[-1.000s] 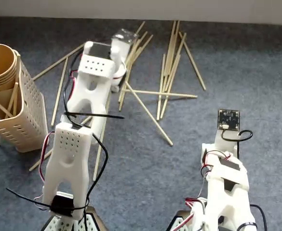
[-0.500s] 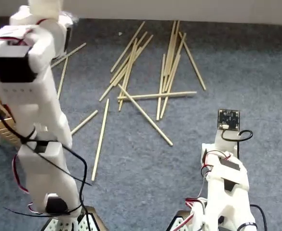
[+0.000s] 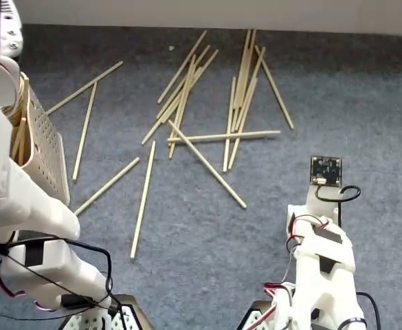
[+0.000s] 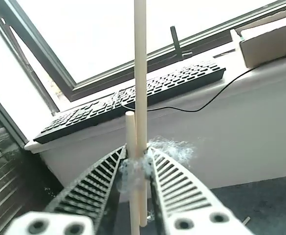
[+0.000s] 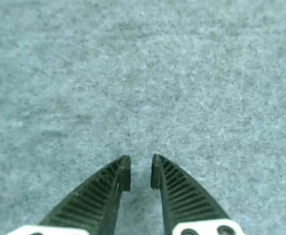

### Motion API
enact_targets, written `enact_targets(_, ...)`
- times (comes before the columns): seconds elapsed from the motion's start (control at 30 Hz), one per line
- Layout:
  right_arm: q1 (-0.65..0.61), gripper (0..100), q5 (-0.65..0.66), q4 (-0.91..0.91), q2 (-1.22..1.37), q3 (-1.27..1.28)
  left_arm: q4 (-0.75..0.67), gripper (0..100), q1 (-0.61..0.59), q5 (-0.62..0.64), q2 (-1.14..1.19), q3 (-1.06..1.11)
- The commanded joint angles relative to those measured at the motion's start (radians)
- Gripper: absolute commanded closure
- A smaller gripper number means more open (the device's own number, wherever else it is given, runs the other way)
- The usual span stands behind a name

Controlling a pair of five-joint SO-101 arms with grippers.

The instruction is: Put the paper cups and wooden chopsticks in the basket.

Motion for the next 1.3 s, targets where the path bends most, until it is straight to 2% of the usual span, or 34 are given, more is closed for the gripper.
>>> enact_targets(0.0,-0.004,91.8,0.0,-0.019,-0.025,-0.002,0.025,100,-0.044,-0.003,-0.018,-0.053)
enact_targets(0.17,-0.004,91.8,0.0,-0.019,-0.025,-0.002,0.141,100,-0.054,0.124,0.016,-0.054)
enact_targets(0.3,-0.002,91.8,0.0,-0.019,-0.025,-0.002,0.158,100,-0.147,0.249,0.047,-0.053)
enact_targets(0.53,-0.004,91.8,0.0,-0.019,-0.025,-0.004,0.16,100,-0.24,0.249,0.116,0.047)
enact_targets(0.67,-0.005,91.8,0.0,-0.019,-0.025,-0.004,0.158,100,-0.243,0.25,0.151,0.148)
enact_targets(0.97,-0.005,91.8,0.0,-0.019,-0.025,-0.004,0.16,99,-0.223,0.253,0.243,0.159)
enact_targets(1.13,-0.005,91.8,0.0,-0.019,-0.025,-0.005,0.161,85,-0.223,0.253,0.257,0.16)
enact_targets(1.27,-0.005,91.8,0.0,-0.019,-0.025,-0.007,0.163,89,-0.223,0.253,0.255,0.156)
